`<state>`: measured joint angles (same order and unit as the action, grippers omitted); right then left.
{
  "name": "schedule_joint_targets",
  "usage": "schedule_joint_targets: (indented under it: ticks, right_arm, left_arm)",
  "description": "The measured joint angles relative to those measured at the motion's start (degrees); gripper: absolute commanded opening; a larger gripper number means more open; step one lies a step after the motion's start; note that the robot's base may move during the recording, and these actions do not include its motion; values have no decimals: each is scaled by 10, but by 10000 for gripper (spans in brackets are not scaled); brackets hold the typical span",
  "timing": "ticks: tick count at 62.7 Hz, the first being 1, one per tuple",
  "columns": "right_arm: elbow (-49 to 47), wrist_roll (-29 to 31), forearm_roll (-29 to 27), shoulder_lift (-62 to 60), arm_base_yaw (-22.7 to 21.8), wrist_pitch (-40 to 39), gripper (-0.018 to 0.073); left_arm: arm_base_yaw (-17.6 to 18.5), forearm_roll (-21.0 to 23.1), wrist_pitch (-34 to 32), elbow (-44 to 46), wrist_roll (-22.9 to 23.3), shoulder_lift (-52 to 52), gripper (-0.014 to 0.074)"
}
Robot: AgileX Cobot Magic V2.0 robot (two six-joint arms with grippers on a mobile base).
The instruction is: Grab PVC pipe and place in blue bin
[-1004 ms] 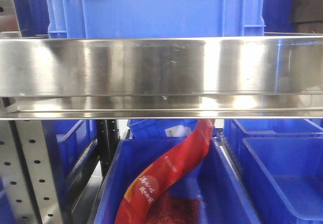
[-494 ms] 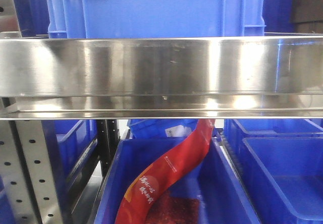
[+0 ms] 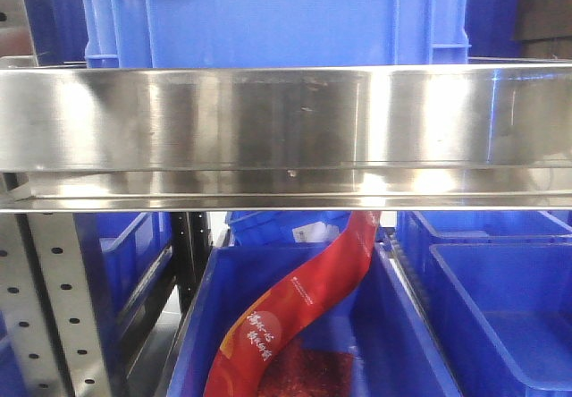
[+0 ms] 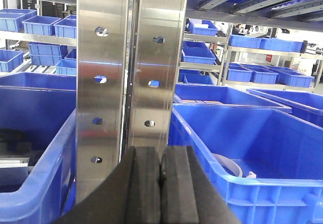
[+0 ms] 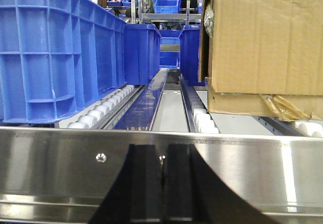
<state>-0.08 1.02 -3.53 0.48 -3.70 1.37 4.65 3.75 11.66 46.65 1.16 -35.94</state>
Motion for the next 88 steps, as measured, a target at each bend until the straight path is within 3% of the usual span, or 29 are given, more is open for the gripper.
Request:
schedule_joint_targets:
  ticks: [11, 21, 36, 44, 51, 67, 79, 88]
  right_arm:
    - [0, 0, 0, 0, 0, -1, -168]
    - [0, 0, 0, 0, 0, -1, -168]
    - [0, 0, 0, 0, 0, -1, -168]
    - [0, 0, 0, 0, 0, -1, -168]
    - [0, 0, 0, 0, 0, -1, -168]
    - [0, 0, 0, 0, 0, -1, -168]
    - [0, 0, 0, 0, 0, -4, -168]
    - [1, 0, 0, 0, 0, -6, -168]
  left_arm:
    - [0, -8, -5, -19, 0, 0, -111]
    - [0, -13, -32, -94, 0, 0, -111]
    - [0, -13, -166, -247, 0, 8, -111]
    - [0, -13, -251, -311, 0, 48, -111]
    - [0, -12, -285, -360, 0, 99, -111]
    - [-1, -11, -281, -461, 0, 233, -111]
    - [-20, -11, -176, -466, -1, 335, -111]
    - [-42, -13, -121, -468, -3, 355, -111]
